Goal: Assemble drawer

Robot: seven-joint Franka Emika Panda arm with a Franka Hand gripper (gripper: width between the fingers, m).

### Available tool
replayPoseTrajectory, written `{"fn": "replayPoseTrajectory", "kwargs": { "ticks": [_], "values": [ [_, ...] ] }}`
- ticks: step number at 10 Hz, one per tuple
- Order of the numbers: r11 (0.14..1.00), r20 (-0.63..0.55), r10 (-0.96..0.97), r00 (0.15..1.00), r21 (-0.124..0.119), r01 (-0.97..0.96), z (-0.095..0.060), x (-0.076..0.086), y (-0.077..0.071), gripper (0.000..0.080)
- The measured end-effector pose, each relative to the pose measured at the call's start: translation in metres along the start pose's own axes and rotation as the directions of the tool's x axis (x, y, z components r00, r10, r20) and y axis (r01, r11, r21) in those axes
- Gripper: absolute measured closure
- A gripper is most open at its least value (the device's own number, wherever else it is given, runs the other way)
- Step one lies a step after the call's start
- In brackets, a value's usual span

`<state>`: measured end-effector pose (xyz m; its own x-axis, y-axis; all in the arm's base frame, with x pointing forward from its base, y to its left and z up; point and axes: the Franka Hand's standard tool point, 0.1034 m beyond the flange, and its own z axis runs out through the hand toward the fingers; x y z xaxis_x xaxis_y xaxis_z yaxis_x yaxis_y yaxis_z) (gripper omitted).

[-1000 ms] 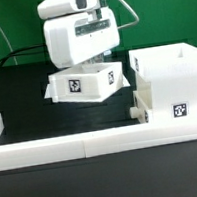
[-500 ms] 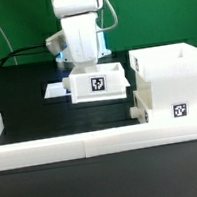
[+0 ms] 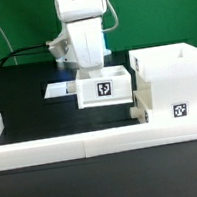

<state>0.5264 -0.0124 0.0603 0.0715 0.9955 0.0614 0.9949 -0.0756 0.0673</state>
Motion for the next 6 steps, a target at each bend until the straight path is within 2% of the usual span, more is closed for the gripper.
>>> {"fn": "replayPoseTrajectory", "kwargs": {
  "ticks": [4, 6],
  "values": [
    [1.000, -0.014, -0.009, 1.000, 0.012, 0.009, 0.009, 0.012, 0.010, 0.0758],
    [1.000, -0.013, 0.005, 1.000, 0.009, -0.004, 0.008, 0.012, 0.013, 0.0758]
  ]
}}
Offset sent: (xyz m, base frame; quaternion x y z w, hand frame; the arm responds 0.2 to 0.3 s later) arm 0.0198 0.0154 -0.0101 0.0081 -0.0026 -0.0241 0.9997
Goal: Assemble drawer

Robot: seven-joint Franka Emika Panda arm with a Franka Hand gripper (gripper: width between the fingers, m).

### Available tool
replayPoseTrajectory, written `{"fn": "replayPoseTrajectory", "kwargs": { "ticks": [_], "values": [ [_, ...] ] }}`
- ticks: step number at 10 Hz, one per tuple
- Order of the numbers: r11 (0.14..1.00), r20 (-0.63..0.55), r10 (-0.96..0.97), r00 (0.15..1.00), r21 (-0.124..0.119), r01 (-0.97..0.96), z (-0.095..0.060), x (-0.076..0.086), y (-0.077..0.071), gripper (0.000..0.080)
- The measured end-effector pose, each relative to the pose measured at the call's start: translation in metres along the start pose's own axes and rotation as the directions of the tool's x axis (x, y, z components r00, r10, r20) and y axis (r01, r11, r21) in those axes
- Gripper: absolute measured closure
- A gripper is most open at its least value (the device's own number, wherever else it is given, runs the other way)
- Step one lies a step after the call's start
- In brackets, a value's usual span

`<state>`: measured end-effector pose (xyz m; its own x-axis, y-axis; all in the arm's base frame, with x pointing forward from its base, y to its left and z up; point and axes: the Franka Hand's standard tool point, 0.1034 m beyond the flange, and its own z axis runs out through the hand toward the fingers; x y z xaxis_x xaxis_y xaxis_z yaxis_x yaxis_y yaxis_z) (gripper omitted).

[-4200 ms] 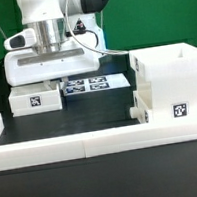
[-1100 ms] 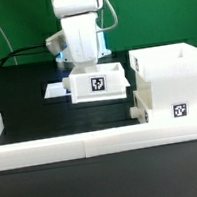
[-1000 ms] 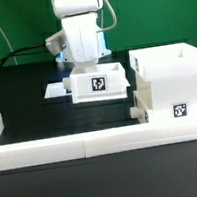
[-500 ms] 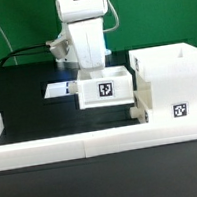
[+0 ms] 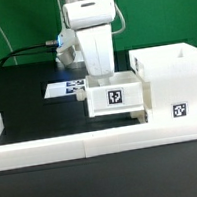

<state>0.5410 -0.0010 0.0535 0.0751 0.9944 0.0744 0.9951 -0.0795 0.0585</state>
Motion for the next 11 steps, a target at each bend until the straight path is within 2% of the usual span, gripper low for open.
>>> {"fn": "replayPoseTrajectory", "kwargs": {
  "ticks": [9, 11],
  "values": [
    [1.000, 0.008, 0.009, 1.000, -0.001, -0.009, -0.0057, 0.0015, 0.0003, 0.0758],
    [1.000, 0.009, 0.011, 1.000, 0.012, -0.011, -0.0040, 0.0002, -0.0015, 0.0758]
  ]
}}
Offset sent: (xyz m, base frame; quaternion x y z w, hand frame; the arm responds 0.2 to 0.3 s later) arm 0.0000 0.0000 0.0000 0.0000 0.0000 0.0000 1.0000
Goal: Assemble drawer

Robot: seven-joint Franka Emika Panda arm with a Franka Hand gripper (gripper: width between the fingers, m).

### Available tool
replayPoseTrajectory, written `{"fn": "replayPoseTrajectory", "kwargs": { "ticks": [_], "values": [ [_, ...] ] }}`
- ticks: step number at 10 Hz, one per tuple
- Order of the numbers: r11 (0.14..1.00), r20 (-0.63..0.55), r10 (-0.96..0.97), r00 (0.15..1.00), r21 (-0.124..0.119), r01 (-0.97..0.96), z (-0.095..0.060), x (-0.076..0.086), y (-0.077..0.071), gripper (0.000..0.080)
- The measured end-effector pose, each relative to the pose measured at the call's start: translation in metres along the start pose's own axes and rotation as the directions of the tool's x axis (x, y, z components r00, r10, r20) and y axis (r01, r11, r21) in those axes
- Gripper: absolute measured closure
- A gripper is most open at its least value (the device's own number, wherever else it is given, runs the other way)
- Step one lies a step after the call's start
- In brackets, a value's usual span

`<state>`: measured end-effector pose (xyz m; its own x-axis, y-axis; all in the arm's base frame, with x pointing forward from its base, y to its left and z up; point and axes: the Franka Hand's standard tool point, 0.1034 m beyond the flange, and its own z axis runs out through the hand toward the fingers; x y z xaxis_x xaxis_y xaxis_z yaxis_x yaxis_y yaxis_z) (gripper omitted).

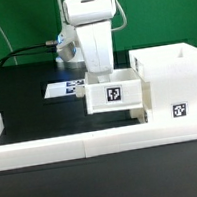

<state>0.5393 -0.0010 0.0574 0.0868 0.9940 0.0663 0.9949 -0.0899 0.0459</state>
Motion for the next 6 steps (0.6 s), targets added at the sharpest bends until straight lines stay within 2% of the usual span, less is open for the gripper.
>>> {"fn": "replayPoseTrajectory", "kwargs": {
  "ticks": [6],
  "values": [
    [1.000, 0.000, -0.007, 1.000, 0.004, 0.007, 0.0018, 0.0033, -0.0013, 0.0758]
  ]
}}
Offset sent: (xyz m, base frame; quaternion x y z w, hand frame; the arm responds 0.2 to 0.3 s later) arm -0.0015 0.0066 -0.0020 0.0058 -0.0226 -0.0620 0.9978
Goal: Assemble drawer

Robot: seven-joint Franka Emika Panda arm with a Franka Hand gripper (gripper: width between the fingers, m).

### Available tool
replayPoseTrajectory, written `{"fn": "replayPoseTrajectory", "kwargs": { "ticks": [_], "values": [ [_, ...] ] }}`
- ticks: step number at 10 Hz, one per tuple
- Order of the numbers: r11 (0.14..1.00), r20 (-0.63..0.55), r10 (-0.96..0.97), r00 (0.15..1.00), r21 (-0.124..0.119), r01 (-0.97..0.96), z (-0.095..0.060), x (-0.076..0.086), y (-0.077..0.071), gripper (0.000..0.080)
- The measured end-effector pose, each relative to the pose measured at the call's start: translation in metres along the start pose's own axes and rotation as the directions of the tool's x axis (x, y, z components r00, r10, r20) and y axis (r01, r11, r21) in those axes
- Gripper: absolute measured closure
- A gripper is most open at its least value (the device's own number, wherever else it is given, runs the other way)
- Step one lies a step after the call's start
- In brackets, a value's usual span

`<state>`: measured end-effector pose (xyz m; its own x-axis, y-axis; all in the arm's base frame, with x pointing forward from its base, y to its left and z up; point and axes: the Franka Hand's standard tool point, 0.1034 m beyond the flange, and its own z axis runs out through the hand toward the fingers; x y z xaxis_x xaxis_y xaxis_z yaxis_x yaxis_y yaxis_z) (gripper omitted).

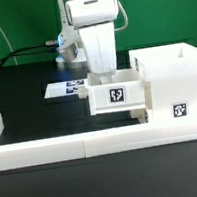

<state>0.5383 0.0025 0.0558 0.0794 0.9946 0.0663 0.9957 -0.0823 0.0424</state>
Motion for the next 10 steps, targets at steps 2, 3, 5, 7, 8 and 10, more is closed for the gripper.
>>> {"fn": "replayPoseTrajectory", "kwargs": {
  "ticks": [2, 3, 5, 7, 8, 10],
  "values": [
    [1.000, 0.000, -0.004, 1.000, 0.002, 0.004, 0.0004, 0.0014, -0.0005, 0.0758],
    [1.000, 0.000, -0.006, 1.000, 0.002, 0.006, 0.0006, 0.0025, -0.0008, 0.0758],
    [1.000, 0.003, -0.018, 1.000, 0.003, 0.018, 0.0007, 0.0050, -0.0006, 0.0758],
    [1.000, 0.007, -0.012, 1.000, 0.004, 0.012, 0.0006, 0.0052, 0.0003, 0.0758],
    [1.000, 0.007, -0.011, 1.000, 0.003, 0.011, 0.0005, 0.0048, 0.0003, 0.0758],
    [1.000, 0.006, -0.014, 1.000, 0.004, 0.014, 0.0007, 0.0053, 0.0002, 0.0758]
  ]
}}
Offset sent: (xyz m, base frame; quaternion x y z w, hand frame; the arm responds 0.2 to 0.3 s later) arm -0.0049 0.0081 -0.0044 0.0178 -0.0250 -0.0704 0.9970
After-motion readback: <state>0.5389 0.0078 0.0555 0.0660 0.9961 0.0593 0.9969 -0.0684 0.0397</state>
